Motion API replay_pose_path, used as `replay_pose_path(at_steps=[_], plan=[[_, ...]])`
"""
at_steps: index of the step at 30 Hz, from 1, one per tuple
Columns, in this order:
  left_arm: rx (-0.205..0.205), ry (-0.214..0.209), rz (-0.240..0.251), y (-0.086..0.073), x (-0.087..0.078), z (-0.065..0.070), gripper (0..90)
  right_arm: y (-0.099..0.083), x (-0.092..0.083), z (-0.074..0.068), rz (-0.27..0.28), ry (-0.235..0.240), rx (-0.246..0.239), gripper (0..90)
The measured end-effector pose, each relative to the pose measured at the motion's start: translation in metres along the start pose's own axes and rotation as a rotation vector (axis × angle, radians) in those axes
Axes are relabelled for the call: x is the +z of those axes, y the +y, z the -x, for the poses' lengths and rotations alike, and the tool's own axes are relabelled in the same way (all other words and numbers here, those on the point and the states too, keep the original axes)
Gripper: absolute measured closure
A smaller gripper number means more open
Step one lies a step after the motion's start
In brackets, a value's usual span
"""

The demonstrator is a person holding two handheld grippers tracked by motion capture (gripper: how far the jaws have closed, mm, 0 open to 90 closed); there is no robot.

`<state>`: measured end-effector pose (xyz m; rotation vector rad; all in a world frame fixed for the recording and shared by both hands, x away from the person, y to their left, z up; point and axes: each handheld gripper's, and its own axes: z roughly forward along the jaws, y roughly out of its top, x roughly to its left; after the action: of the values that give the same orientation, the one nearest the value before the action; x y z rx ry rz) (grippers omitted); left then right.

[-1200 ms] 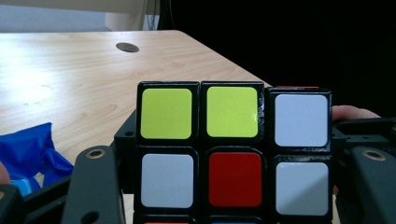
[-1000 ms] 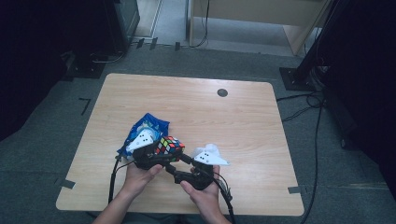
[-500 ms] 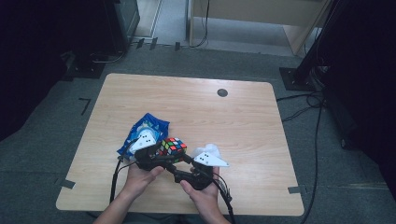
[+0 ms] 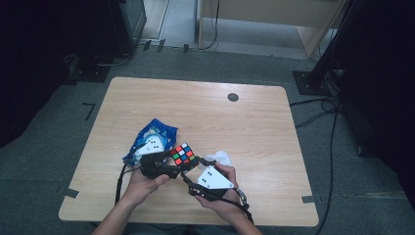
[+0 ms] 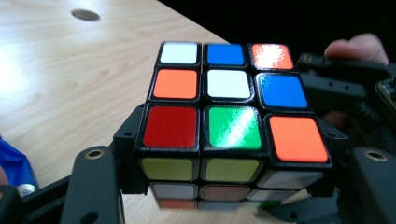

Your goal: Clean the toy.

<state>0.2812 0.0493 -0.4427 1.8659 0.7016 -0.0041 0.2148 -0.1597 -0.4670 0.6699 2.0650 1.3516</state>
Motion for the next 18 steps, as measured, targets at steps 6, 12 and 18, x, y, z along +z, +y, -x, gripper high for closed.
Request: replay_pose_path(at_steps=[6, 12, 18], plan=[[-0.001, 0.019, -0.019, -0.001, 0.004, 0.001, 33.9, -0.003, -0.002, 0.007, -0.02, 0.03, -0.097, 32.8], [-0.061, 0.045, 0.07, -0.002, -0.005, -0.007, 33.9, -0.019, 0.01, 0.02, -0.115, -0.002, 0.019, 45.2], [-0.05, 0.031, 0.113, -0.004, -0.003, -0.005, 33.8, -0.024, 0.011, 0.04, -0.082, 0.083, 0.509, 77.5]])
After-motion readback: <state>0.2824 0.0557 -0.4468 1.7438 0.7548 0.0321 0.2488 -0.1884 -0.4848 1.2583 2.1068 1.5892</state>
